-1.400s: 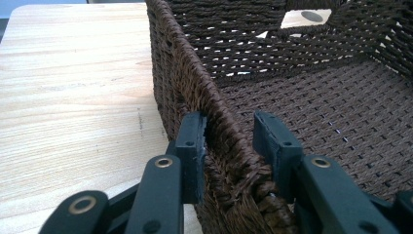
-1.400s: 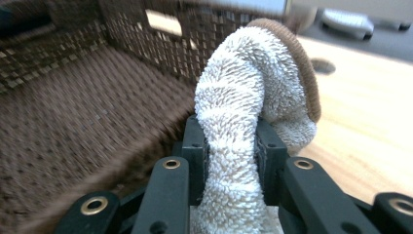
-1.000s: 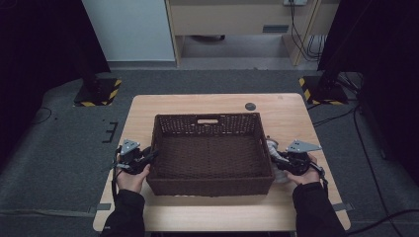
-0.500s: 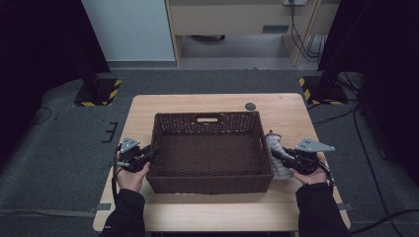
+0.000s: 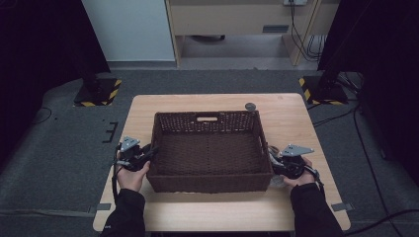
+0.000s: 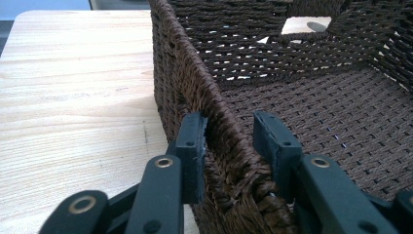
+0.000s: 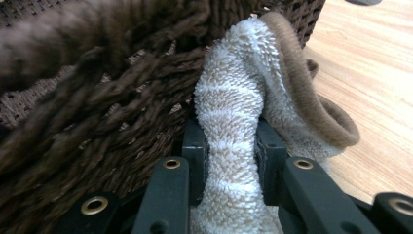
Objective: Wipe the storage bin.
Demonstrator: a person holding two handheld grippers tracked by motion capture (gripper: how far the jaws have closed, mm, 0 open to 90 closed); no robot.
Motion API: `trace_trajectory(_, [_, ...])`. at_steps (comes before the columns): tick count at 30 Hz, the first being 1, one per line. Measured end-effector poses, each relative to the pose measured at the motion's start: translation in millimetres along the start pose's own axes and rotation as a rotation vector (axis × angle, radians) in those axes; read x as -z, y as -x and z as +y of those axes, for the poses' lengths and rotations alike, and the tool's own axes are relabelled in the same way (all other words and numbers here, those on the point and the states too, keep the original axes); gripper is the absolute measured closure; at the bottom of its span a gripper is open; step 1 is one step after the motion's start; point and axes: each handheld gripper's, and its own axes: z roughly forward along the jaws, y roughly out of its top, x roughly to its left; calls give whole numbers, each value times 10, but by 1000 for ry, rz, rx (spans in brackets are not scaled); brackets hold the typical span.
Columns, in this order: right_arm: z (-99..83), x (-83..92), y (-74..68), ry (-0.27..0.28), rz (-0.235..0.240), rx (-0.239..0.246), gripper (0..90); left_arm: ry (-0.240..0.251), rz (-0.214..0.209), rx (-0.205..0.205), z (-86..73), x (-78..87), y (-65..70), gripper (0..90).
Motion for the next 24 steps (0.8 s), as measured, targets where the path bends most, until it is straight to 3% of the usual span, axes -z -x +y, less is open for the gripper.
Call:
trace_trajectory(5, [49,130,14,48,-7,-9,726,21,38,-29,-1,26,-1,515])
trace_trajectory(9, [128,367,2,148,-12,-13,726,44,11,-25,21,110,4,438])
trace_trajectory(12, [168,492,-33,197,-5,-2,726,44,4,-35,23,186,42,434])
trace_trajectory(18, [47,437,-95,141,16,-4,728,-9,-1,-57,-86,241,103,518])
trace_trajectory(24, [-55,257,-126,58,30,-3,727,-21,-26,-19,-127,208,83,609])
